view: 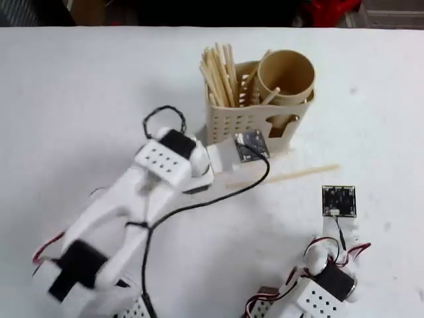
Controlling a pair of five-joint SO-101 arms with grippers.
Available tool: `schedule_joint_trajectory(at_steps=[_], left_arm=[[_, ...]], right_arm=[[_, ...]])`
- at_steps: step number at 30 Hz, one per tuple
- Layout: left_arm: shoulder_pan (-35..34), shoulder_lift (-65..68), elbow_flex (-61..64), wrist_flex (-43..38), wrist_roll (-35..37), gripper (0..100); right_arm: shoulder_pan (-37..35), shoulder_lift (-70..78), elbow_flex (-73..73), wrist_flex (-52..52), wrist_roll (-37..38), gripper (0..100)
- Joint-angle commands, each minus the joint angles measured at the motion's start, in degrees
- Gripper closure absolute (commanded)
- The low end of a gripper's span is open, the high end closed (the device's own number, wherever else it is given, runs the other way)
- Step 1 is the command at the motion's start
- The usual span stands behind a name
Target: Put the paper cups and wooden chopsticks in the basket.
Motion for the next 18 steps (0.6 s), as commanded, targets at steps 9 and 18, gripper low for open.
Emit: schedule_joint_trajectory(at_steps=[9,18], left_arm=[[0.7,-18.8,-0.9,0.0,9.4,98],[4.4,-23.2,1.1,-1.5,10.8,98]], right_arm=[[0.5,0.0,0.5,-0.6,0.0,97.4],[0.5,0.0,0.5,-0.6,0.0,97.4]])
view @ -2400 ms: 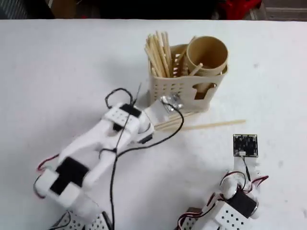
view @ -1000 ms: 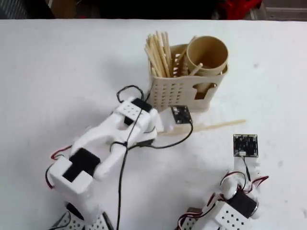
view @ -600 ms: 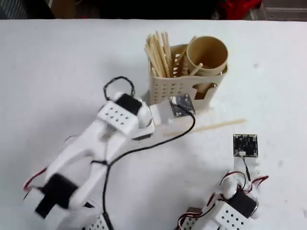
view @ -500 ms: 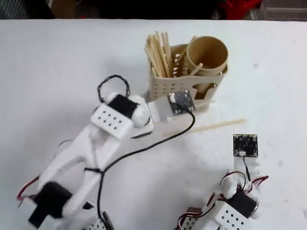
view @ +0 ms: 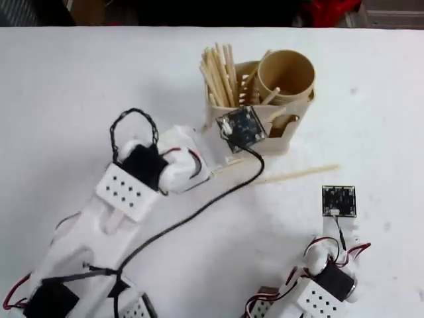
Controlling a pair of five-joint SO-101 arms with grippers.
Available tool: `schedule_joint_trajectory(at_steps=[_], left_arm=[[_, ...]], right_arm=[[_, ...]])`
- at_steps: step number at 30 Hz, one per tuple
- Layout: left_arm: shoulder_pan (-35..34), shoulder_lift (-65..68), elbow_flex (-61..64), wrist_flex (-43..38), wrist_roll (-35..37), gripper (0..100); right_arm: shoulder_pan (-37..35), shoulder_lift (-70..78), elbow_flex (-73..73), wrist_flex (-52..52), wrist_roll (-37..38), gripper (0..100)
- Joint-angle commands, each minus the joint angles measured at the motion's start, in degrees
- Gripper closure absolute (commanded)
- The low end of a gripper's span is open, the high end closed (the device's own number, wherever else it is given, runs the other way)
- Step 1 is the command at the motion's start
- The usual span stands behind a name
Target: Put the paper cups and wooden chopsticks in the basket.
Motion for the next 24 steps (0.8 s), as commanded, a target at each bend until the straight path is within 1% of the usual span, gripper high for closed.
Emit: schedule_joint_trajectory(at_steps=[1,3,8,12,18,21,24], left_arm=[[3.0,-2.7,1.8,-0.9,1.0,98],[3.4,-2.9,3.3,-1.5,1.0,98],[3.0,-3.0,6.3,-6.3,1.5,98],[3.4,-3.1,6.2,-7.8,6.8,98],[3.1,-3.1,6.2,-7.9,6.4,98],[3.5,-3.1,7.0,-10.1,6.6,98],[3.5,-3.0,10.8,-12.7,6.2,98]], right_arm=[[0.5,0.0,0.5,-0.6,0.0,97.4],[0.5,0.0,0.5,-0.6,0.0,97.4],[0.5,0.0,0.5,-0.6,0.0,97.4],[0.5,0.0,0.5,-0.6,0.0,97.4],[0.5,0.0,0.5,-0.6,0.0,97.4],[0.5,0.0,0.5,-0.6,0.0,97.4],[0.5,0.0,0.5,-0.6,0.0,97.4]])
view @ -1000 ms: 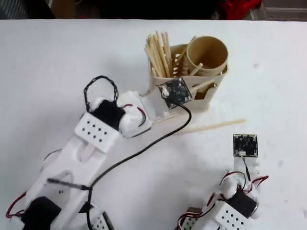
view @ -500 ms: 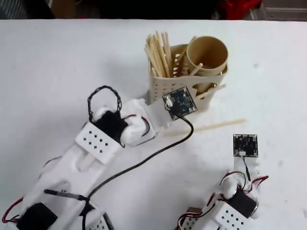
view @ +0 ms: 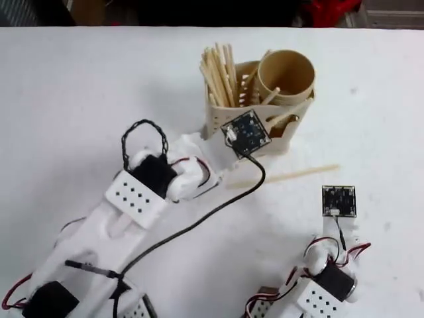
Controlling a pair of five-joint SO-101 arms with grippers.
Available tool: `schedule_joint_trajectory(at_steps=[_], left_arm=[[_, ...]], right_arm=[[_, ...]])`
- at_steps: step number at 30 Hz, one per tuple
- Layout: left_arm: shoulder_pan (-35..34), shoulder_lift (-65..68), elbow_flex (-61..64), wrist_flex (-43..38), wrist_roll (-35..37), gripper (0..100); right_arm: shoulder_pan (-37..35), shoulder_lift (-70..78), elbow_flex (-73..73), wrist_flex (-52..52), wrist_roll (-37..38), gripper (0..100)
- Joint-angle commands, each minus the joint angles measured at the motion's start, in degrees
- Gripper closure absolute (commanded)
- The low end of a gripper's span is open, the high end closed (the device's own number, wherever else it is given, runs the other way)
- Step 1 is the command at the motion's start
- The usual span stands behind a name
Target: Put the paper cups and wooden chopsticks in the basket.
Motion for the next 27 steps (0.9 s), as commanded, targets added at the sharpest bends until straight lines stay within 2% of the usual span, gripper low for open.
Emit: schedule_joint_trajectory(at_steps=[1,9,12,17,23,27], left_arm=[[0.8,-1.9,4.7,-5.0,0.3,98],[-0.7,-1.8,30.6,-20.2,-8.1,98],[-3.0,-1.7,34.5,-25.9,-8.7,98],[-4.3,-1.7,34.9,-26.1,-8.4,90],[-4.3,-1.7,34.9,-26.2,-7.9,98],[-4.3,-1.7,34.7,-26.5,-7.8,98]], right_arm=[[0.5,0.0,0.5,-0.6,0.0,97.4],[0.5,0.0,0.5,-0.6,0.0,97.4],[0.5,0.0,0.5,-0.6,0.0,97.4],[0.5,0.0,0.5,-0.6,0.0,97.4],[0.5,0.0,0.5,-0.6,0.0,97.4],[0.5,0.0,0.5,-0.6,0.0,97.4]])
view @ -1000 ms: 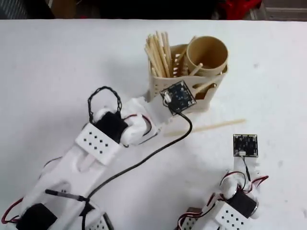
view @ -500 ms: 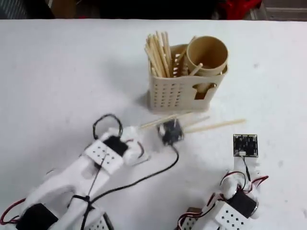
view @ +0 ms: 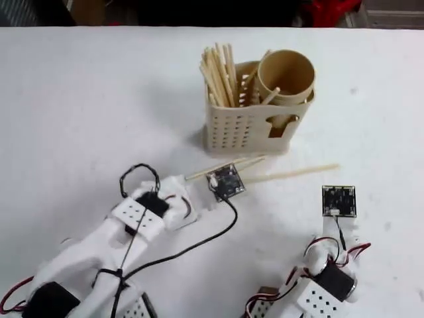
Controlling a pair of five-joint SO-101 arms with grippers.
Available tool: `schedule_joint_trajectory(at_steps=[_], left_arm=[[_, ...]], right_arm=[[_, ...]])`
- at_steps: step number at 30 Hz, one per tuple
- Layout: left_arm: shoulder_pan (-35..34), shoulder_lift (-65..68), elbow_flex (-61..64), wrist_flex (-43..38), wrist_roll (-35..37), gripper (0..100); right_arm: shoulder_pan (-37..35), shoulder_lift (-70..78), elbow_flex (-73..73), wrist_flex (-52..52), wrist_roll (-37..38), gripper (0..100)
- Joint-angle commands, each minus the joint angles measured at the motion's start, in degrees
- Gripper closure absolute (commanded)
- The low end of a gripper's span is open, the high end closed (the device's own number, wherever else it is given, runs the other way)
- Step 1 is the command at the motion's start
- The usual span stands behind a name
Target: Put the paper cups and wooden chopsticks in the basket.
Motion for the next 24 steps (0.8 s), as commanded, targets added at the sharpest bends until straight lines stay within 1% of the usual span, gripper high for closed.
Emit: schedule_joint_trajectory(at_steps=[1,5,7,9,10,13,21,24], left_arm=[[-0.4,-1.6,-0.5,-1.3,0.2,98],[-0.5,-1.5,-0.7,-4.2,0.4,97],[-0.5,-1.5,-1.4,-4.9,0.4,93],[-0.5,-0.7,-4.3,-3.9,0.4,89],[-0.5,0.6,-6.3,-2.7,0.4,89],[0.1,6.9,-12.7,0.4,0.4,90],[0.6,27.6,-25.5,1.8,0.4,90],[0.5,30.5,-30.2,6.1,0.4,90]], right_arm=[[0.5,0.0,0.5,-0.6,0.0,97.4],[0.5,0.0,0.5,-0.6,0.0,97.4],[0.5,0.0,0.5,-0.6,0.0,97.4],[0.5,0.0,0.5,-0.6,0.0,97.4],[0.5,0.0,0.5,-0.6,0.0,97.4],[0.5,0.0,0.5,-0.6,0.0,97.4],[0.5,0.0,0.5,-0.6,0.0,97.4],[0.5,0.0,0.5,-0.6,0.0,97.4]])
